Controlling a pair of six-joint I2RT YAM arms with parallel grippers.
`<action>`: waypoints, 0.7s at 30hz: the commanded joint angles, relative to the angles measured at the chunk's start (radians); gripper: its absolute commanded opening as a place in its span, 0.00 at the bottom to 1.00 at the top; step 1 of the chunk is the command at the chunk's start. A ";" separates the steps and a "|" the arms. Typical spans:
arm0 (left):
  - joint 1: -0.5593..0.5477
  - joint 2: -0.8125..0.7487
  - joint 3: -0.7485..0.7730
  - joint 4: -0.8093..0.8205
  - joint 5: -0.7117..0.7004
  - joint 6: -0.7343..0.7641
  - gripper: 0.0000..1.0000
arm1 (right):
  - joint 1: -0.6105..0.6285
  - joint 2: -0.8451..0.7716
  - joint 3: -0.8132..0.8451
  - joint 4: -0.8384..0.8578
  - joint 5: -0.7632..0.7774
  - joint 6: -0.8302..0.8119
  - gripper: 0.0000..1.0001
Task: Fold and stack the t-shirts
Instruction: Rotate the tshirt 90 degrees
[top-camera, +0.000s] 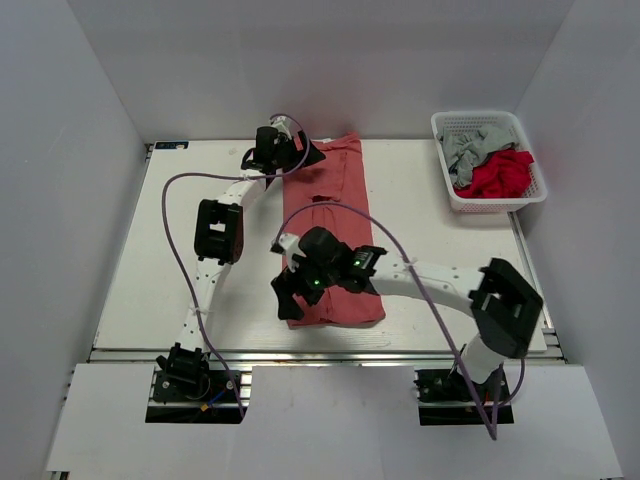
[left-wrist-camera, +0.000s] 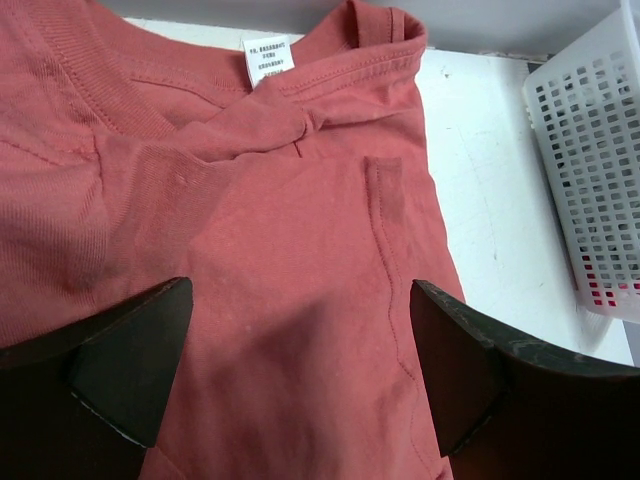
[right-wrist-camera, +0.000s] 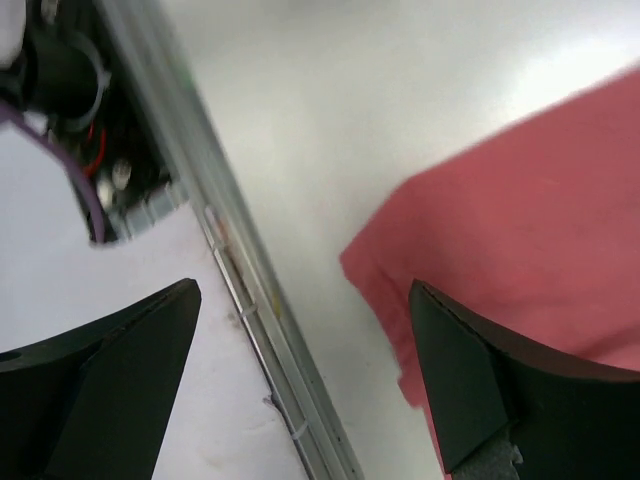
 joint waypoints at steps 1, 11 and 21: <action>-0.005 -0.115 0.010 -0.087 -0.033 0.010 1.00 | -0.007 -0.143 -0.045 0.005 0.240 0.138 0.90; -0.026 -0.407 -0.140 -0.294 -0.034 0.188 1.00 | -0.082 -0.391 -0.271 -0.144 0.638 0.406 0.90; -0.115 -1.338 -1.318 -0.274 -0.355 0.098 1.00 | -0.236 -0.550 -0.498 -0.159 0.713 0.489 0.90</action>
